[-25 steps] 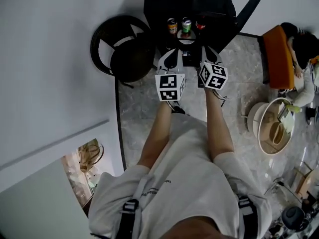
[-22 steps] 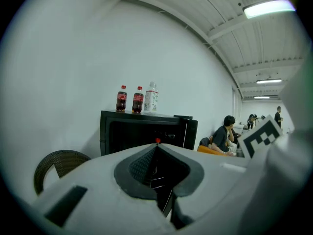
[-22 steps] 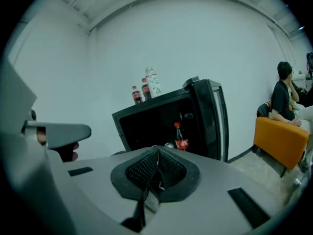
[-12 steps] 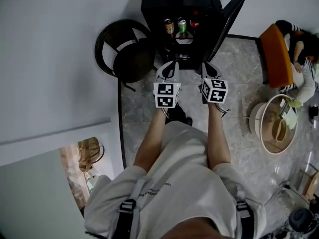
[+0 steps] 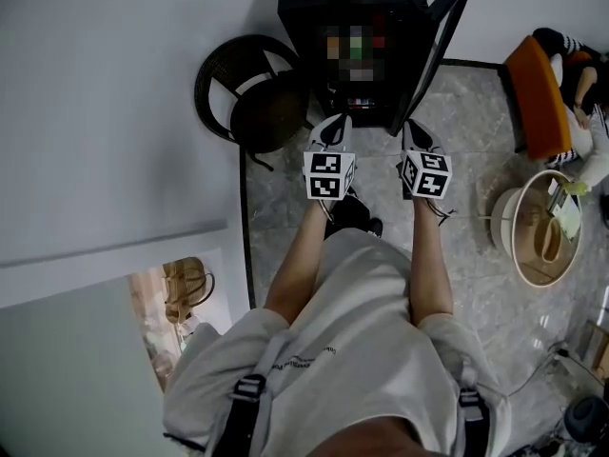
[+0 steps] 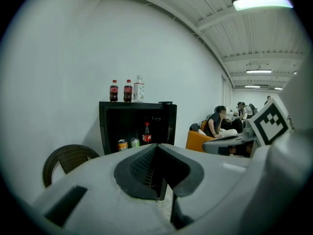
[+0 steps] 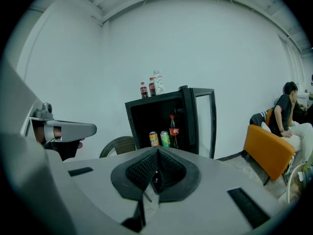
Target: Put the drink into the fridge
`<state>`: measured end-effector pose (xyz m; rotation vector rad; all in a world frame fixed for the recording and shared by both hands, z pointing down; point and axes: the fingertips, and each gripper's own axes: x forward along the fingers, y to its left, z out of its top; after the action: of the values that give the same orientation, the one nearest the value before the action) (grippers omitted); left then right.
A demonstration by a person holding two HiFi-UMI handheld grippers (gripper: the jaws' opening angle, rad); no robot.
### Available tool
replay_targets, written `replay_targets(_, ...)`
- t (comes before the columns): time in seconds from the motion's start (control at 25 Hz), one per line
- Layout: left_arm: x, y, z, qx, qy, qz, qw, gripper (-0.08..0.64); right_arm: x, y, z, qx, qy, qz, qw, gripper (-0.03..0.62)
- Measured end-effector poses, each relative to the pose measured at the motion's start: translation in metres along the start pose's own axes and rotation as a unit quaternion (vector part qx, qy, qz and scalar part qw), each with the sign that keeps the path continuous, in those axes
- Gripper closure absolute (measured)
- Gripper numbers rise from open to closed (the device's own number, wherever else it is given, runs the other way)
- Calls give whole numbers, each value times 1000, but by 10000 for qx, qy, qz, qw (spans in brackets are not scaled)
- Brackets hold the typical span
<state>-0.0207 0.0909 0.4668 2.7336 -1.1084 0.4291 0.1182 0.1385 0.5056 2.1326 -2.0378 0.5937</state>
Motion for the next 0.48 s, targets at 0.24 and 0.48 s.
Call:
replay_targets(0.24, -6, -3, 3, 132, -17, -21, 9999, 551, -3, 6, 6, -38, -88, 6, 10000, 586)
replay_targets(0.48, -14, 1, 6, 64, -80, 26, 9999, 551, -4, 15, 11, -84, -136, 81, 9998, 586)
